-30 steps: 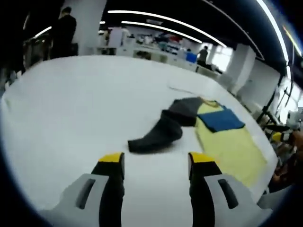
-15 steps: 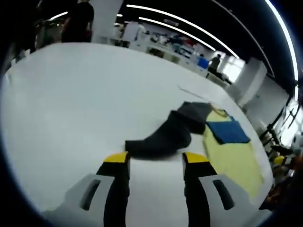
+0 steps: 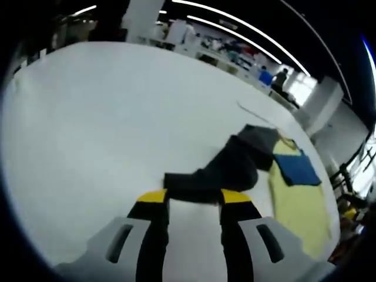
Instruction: Fold the garment on the visible template until the final outline fits inside the template.
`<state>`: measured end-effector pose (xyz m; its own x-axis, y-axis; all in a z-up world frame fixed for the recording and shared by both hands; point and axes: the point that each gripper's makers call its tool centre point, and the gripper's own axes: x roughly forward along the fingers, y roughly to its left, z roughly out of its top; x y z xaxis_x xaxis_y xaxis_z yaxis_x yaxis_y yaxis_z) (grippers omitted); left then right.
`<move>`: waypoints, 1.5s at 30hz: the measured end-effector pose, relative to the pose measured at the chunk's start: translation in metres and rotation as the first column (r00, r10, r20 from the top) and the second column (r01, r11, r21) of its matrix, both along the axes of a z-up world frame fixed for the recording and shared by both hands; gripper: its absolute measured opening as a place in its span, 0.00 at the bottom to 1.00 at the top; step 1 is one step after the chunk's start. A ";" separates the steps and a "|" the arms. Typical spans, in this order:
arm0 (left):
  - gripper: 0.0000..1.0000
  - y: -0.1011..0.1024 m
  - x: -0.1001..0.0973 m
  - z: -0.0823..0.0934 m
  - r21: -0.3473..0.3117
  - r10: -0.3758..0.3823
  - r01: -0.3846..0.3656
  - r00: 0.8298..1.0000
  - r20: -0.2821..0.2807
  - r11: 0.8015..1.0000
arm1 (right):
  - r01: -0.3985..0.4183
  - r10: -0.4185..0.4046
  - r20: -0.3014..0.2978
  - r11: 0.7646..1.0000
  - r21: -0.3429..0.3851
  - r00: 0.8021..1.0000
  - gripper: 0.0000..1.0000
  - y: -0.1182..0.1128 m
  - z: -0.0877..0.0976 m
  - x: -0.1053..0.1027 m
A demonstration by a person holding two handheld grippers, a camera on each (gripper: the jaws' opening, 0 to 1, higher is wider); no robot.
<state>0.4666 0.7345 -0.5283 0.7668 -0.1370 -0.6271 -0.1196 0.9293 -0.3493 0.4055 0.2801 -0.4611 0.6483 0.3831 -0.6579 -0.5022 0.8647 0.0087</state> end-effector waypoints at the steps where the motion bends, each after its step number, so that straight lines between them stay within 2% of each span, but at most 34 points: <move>1: 0.28 0.001 0.002 -0.001 0.002 0.000 0.000 1.000 0.000 1.000 | -0.001 0.001 -0.002 1.000 -0.002 1.000 0.81 0.000 -0.001 0.000; 7: 0.21 0.006 0.011 0.000 -0.007 0.013 -0.013 1.000 -0.003 1.000 | -0.004 0.004 -0.013 1.000 -0.021 1.000 0.80 0.000 -0.006 -0.001; 13: 0.00 0.001 0.016 0.001 0.019 -0.002 0.001 1.000 0.006 1.000 | -0.009 0.008 -0.020 0.999 -0.041 1.000 0.78 -0.001 -0.008 -0.002; 18: 0.00 0.000 0.014 0.009 0.080 -0.038 0.036 0.999 0.023 0.996 | -0.003 0.002 -0.025 0.999 -0.042 1.000 0.77 -0.001 -0.010 -0.003; 24: 0.00 0.019 0.019 0.029 0.184 -0.072 0.059 0.995 0.062 0.981 | -0.009 0.008 -0.015 0.999 -0.044 1.000 0.77 0.000 -0.008 -0.003; 31: 0.00 0.036 0.033 0.047 0.272 -0.104 0.075 0.990 0.096 0.959 | -0.017 0.017 -0.015 0.999 -0.040 1.000 0.81 0.002 -0.006 -0.003; 41: 0.00 0.052 0.060 0.048 0.320 -0.116 0.078 0.988 0.104 0.944 | -0.030 0.029 -0.012 0.999 -0.034 0.999 0.88 0.000 -0.002 -0.004; 45: 0.00 0.059 0.069 0.045 0.334 -0.106 0.067 0.989 0.101 0.940 | -0.027 0.027 -0.013 1.000 -0.003 1.000 0.90 0.000 0.002 -0.005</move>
